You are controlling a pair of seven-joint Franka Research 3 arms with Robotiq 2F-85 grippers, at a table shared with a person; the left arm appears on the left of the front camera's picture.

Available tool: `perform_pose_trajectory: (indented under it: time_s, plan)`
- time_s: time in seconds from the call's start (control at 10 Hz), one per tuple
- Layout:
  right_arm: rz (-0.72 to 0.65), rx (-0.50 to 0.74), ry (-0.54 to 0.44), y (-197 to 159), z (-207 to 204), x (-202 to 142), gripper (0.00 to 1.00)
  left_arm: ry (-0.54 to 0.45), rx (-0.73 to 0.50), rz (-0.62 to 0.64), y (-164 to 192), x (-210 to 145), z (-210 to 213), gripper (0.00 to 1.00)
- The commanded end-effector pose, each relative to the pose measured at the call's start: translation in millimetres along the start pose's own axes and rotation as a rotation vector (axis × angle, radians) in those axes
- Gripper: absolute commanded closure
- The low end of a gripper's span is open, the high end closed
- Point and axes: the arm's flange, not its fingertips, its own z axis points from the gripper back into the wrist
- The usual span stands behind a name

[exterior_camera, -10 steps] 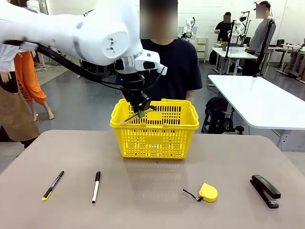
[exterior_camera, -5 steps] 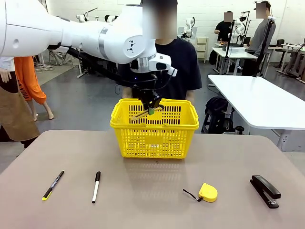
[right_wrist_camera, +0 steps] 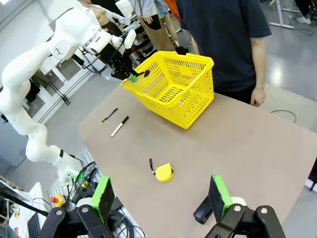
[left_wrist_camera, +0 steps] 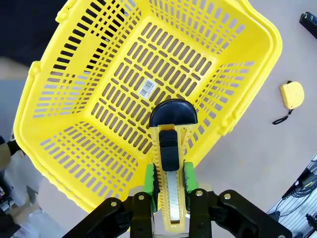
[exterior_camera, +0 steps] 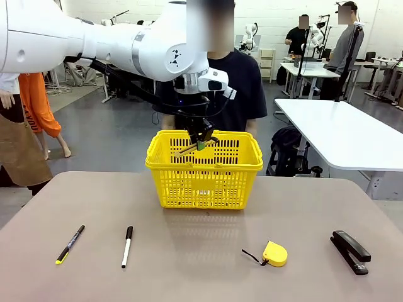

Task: Place the items the person wants into the basket.
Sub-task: Pick up the item the person points to and place it in the Market Basket.

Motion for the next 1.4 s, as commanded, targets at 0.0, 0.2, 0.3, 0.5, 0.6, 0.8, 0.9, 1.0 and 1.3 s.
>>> perform_pose_trajectory:
  time_s: [0.0, 0.2, 0.3, 0.5, 0.6, 0.8, 0.9, 1.0, 1.3]
  plan:
    - [0.014, 0.016, -0.025, -1.2, -0.5, 2.1, 0.00, -0.011, -0.003, 0.005, 1.3, -0.8, 0.2, 0.73]
    - [0.014, 0.016, -0.025, -1.2, -0.5, 2.1, 0.00, 0.000, 0.000, 0.000, 0.0, 0.0, -0.1, 0.73]
    - [0.014, 0.016, -0.025, -1.2, -0.5, 2.1, 0.00, -0.071, -0.023, -0.174, 26.1, 5.0, -5.2, 0.73]
    - [0.014, 0.016, -0.025, -1.2, -0.5, 2.1, 0.00, -0.131, -0.040, -0.340, 71.5, 24.4, -18.1, 0.73]
    - [0.014, 0.016, -0.025, -1.2, -0.5, 2.1, 0.00, -0.114, -0.041, -0.405, 81.5, 33.2, -23.5, 0.73]
    - [0.014, 0.016, -0.025, -1.2, -0.5, 2.1, 0.00, -0.072, -0.046, -0.492, 89.7, 44.1, -36.9, 0.73]
    - [0.014, 0.016, -0.025, -1.2, -0.5, 2.1, 0.00, -0.049, -0.064, -0.503, 88.9, 47.5, -44.4, 0.73]
    - [0.014, 0.016, -0.025, -1.2, -0.5, 2.1, 0.00, -0.029, -0.077, -0.517, 84.6, 49.3, -53.5, 0.73]
    - [0.014, 0.016, -0.025, -1.2, -0.5, 2.1, 0.00, 0.028, -0.096, -0.525, 72.6, 62.3, -85.5, 0.73]
